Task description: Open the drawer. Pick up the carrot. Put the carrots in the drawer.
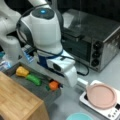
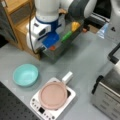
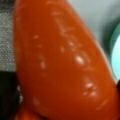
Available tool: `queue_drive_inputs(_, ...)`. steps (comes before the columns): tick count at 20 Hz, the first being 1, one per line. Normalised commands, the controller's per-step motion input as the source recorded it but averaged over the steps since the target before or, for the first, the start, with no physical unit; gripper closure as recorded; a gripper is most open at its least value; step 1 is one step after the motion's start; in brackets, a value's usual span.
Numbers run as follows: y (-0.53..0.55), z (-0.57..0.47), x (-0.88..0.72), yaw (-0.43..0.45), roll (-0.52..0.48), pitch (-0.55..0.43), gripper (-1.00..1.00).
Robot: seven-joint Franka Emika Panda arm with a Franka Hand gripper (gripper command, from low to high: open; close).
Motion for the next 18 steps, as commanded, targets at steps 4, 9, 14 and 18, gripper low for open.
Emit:
queue_drive_inputs(4, -0.03, -0.16, -0.43, -0.004, 0.117, -0.249, 1.00)
queue_drive_inputs(9, -0.06, -0.16, -0.38, 0.007, 0.105, -0.255, 1.00)
queue_drive_inputs(14, -0.05, -0.18, -0.32, 0.013, 0.105, -0.249, 1.00)
queue_drive_inputs(18, -0.06, -0.15, -0.29, 0.017, 0.101, -0.225, 1.00)
